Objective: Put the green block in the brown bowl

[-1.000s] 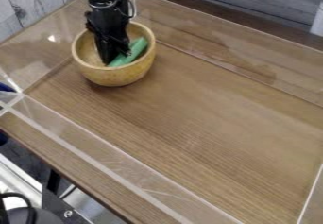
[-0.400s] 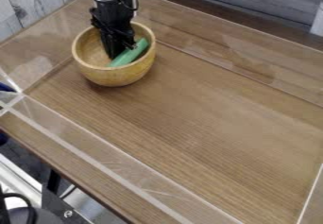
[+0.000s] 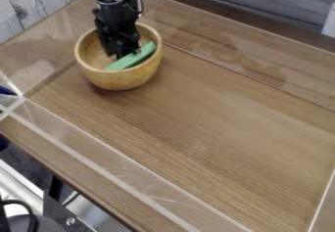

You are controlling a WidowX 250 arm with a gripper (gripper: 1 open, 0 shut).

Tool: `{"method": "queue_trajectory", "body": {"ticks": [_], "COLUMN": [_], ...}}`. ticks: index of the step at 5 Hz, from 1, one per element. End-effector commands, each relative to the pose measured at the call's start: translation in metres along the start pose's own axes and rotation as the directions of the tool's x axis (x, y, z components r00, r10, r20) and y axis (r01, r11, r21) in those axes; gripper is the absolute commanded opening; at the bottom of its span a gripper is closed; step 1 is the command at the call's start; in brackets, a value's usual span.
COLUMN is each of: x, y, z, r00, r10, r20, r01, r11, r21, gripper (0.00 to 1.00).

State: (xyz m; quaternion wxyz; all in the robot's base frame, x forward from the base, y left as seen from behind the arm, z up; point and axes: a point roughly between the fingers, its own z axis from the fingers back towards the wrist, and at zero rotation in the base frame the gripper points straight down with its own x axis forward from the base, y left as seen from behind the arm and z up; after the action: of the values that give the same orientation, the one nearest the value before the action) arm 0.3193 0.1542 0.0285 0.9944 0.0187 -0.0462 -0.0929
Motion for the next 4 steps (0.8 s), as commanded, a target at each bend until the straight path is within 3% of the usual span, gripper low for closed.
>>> {"method": "queue_trajectory", "body": {"ticks": [1, 2, 4], "x": [0.007, 0.005, 0.009], "y": [-0.002, -0.003, -0.005], "z": [0.028, 0.038, 0.081], "r00": [0.999, 0.999, 0.997], "r10": [0.001, 0.012, 0.031], "r20": [0.04, 0.036, 0.072], "r01": [-0.002, -0.012, -0.032], "r11": [1.0, 1.0, 0.999], "r21": [0.007, -0.011, 0.025], "gripper": [1.0, 1.0, 1.0]}}
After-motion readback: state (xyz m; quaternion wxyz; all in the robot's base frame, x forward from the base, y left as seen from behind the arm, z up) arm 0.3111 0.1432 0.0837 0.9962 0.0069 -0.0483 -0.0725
